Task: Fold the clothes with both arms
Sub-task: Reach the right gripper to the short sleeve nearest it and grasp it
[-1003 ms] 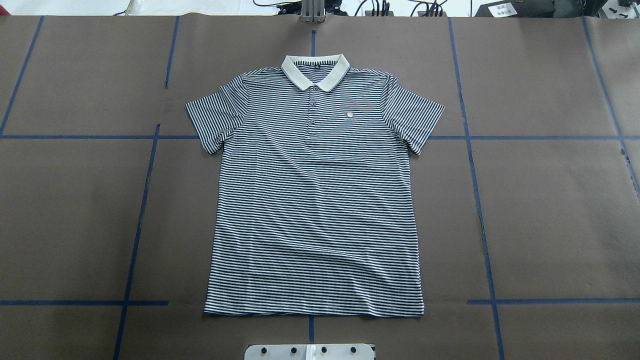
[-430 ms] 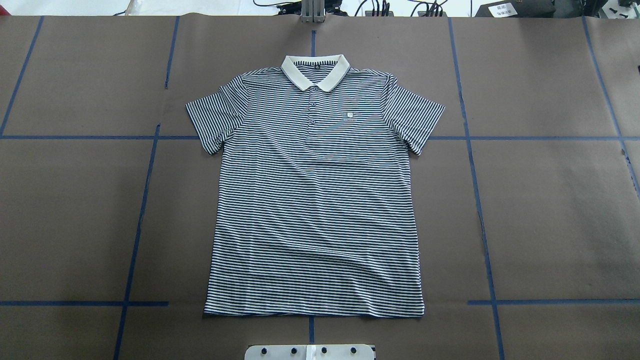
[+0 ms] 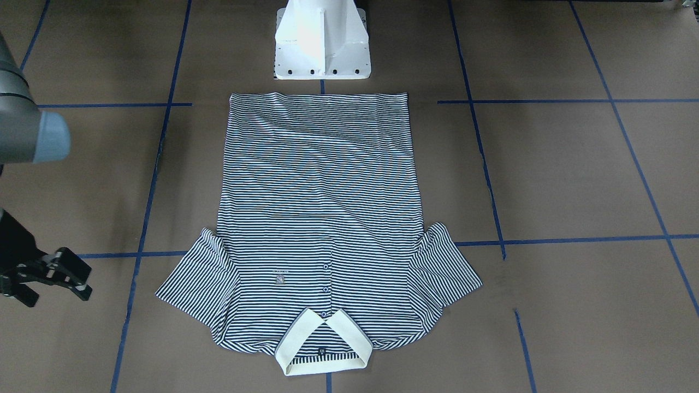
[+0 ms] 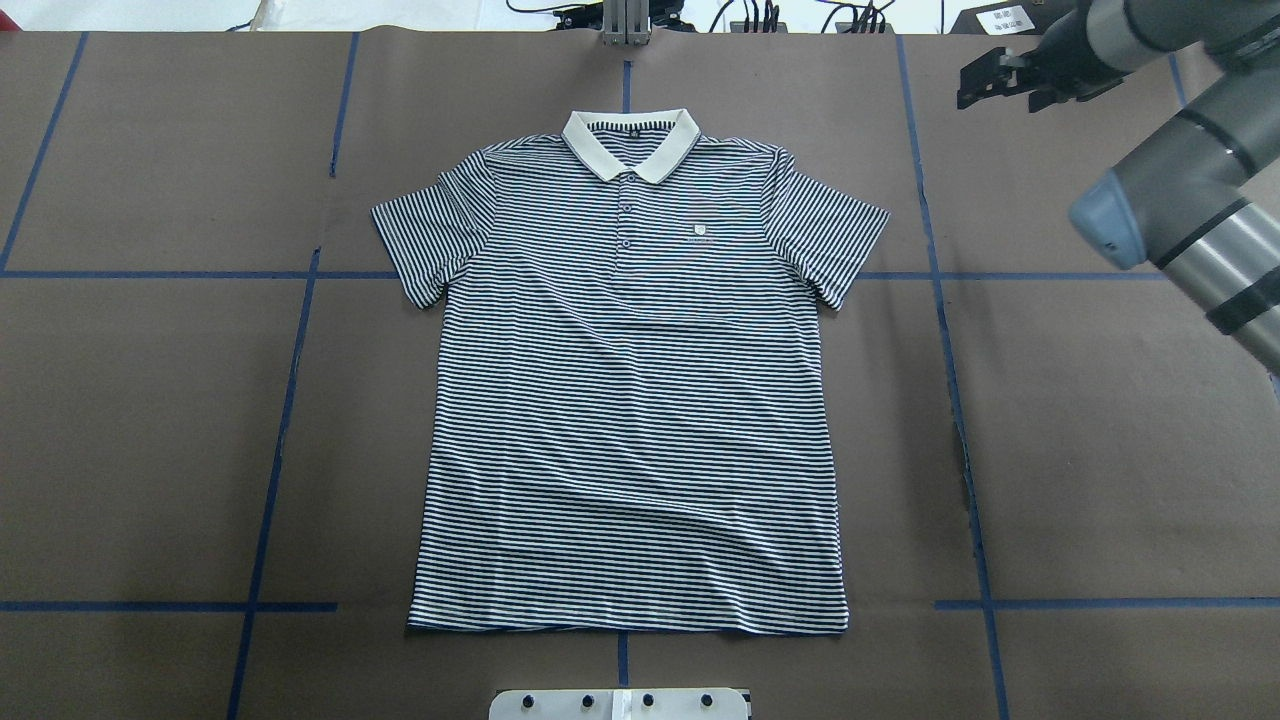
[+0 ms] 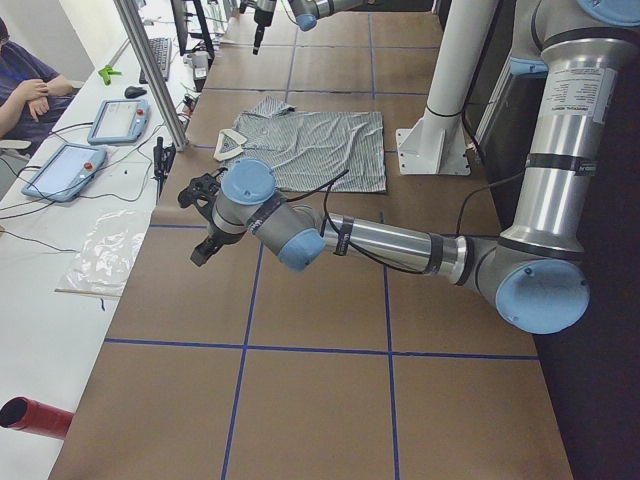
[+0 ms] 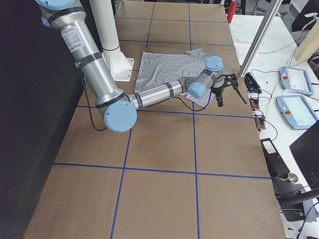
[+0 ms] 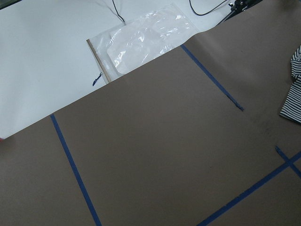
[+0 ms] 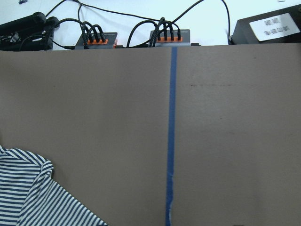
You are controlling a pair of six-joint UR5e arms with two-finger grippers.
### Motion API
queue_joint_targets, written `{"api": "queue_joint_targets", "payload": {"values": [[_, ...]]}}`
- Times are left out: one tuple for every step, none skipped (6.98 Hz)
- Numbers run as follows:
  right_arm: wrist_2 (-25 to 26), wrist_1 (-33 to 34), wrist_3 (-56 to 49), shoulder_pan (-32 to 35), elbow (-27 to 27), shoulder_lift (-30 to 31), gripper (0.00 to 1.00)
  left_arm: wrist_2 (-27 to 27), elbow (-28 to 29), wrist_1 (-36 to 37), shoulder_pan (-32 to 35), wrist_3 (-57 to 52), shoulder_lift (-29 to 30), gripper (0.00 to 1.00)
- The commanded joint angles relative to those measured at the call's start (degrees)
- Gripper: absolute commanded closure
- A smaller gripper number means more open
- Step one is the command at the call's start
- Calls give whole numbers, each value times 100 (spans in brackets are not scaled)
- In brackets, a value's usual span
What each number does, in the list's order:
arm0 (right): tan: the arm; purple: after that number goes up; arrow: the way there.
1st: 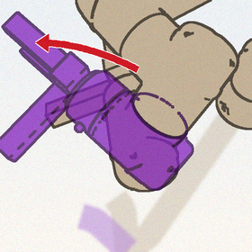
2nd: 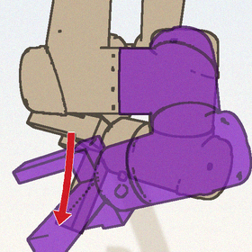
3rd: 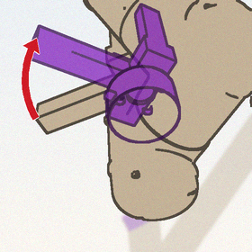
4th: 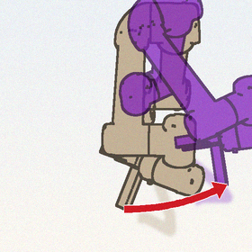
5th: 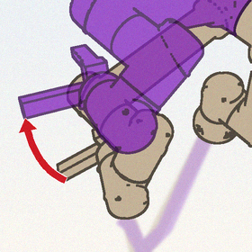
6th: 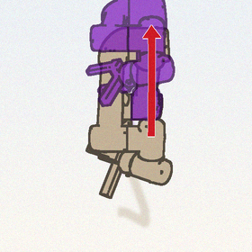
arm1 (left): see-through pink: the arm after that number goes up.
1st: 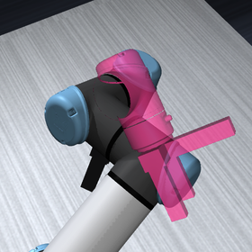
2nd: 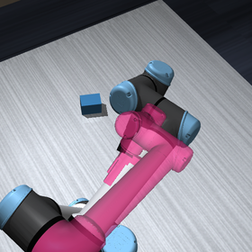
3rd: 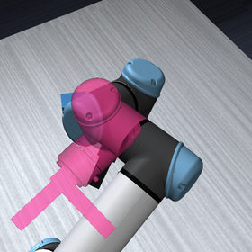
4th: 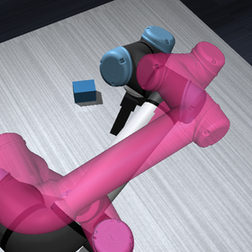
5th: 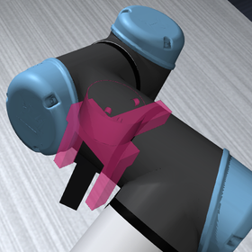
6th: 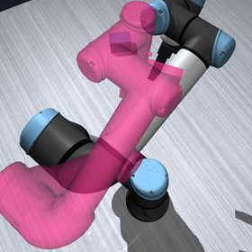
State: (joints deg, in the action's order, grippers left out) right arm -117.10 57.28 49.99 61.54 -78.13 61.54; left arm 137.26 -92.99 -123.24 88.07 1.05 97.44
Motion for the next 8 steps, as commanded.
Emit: {"api": "queue_joint_targets", "payload": {"values": [[862, -490, 494, -720, 657, -265, 28, 29, -17, -7, 0, 0, -6, 0], [969, -490, 537, -844, 763, -274, 32, 29, -18, -7, 0, 9, -6, 0], [1005, -490, 546, -924, 790, -283, 34, 29, -9, -7, 8, 0, -6, 0], [1127, -481, 660, -1073, 799, -309, 36, 29, -18, 2, 9, 0, -6, 0], [1215, -481, 696, -1187, 808, -318, 36, 29, -9, -7, 0, 0, -6, 0], [1216, -481, 687, -1241, 834, -318, 39, 29, -9, 2, 0, 9, -6, 0], [1234, -473, 687, -1276, 860, -318, 40, 29, -9, 2, 0, 9, -6, 0], [1243, -472, 687, -1294, 869, -309, 40, 29, -9, 2, 0, 9, -6, 0]]}}
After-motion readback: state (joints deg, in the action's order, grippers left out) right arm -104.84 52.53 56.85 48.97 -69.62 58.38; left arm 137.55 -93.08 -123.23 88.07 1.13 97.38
